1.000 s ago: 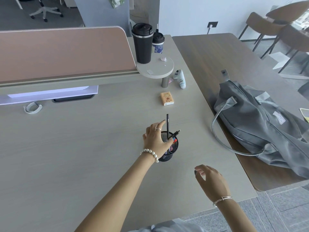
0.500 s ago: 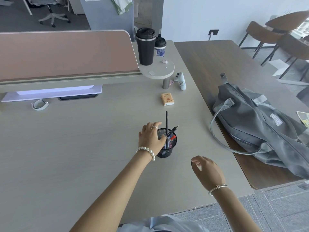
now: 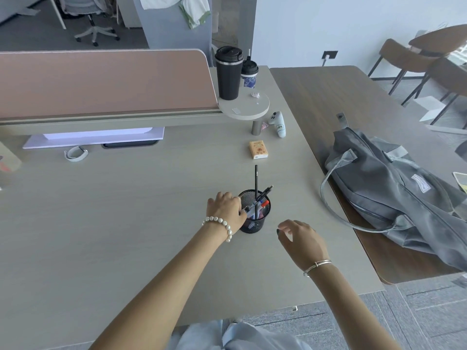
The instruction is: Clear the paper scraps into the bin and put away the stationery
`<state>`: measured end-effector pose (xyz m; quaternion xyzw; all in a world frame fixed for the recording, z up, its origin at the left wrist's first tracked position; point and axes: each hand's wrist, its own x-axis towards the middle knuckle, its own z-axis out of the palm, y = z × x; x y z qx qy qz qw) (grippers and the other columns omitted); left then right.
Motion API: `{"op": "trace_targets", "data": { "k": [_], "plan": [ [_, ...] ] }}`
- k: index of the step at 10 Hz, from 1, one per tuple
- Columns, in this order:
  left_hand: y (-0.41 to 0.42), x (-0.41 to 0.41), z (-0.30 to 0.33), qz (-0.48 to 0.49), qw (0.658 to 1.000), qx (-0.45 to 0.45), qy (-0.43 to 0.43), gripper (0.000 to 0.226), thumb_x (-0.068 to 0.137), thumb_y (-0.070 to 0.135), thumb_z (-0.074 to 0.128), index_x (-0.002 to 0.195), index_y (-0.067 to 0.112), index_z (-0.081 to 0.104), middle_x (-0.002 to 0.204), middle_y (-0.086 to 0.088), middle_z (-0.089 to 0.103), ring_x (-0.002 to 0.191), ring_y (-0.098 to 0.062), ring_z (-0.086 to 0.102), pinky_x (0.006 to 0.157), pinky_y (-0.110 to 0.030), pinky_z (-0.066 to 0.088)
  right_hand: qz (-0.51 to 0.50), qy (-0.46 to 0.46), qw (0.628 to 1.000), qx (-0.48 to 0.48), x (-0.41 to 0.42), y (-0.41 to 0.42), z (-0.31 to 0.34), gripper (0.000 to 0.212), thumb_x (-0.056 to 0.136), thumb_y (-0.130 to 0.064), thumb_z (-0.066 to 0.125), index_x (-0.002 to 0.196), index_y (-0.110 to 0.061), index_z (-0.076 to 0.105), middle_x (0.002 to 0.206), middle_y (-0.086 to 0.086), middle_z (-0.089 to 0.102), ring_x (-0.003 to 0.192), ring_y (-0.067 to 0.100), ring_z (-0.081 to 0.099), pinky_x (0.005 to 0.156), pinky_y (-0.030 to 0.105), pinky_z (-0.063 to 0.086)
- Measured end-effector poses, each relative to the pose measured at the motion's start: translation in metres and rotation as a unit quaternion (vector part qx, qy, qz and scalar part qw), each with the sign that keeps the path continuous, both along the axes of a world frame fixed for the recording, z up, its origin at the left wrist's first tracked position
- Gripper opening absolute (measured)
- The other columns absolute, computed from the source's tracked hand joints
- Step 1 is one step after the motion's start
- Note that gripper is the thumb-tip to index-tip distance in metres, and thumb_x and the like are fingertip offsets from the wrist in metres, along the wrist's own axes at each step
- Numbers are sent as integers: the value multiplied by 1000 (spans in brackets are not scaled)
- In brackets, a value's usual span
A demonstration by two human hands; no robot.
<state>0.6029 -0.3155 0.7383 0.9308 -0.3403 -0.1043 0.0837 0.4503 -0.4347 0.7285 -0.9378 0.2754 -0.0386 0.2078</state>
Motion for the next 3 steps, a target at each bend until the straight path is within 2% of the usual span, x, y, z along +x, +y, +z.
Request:
{"op": "trace_targets", "data": {
  "k": [1,3],
  "plan": [
    [4,4,15,-8,1000,9,-3,22,87,36,47,94,20,61,107,-1,57,108,-20,45,88,-37,38,13,3,1000,-10,11,4,14,18,86,-29,49,95,-23,63,93,-2,66,89,18,58,70,30,48],
    [18,12,50,-15,998,-45,-50,22,86,35,47,92,20,62,104,-1,59,105,-21,47,85,-35,38,17,-37,998,-37,33,20,44,18,85,-27,49,93,-19,63,93,3,66,91,22,58,72,35,49]
  ]
}}
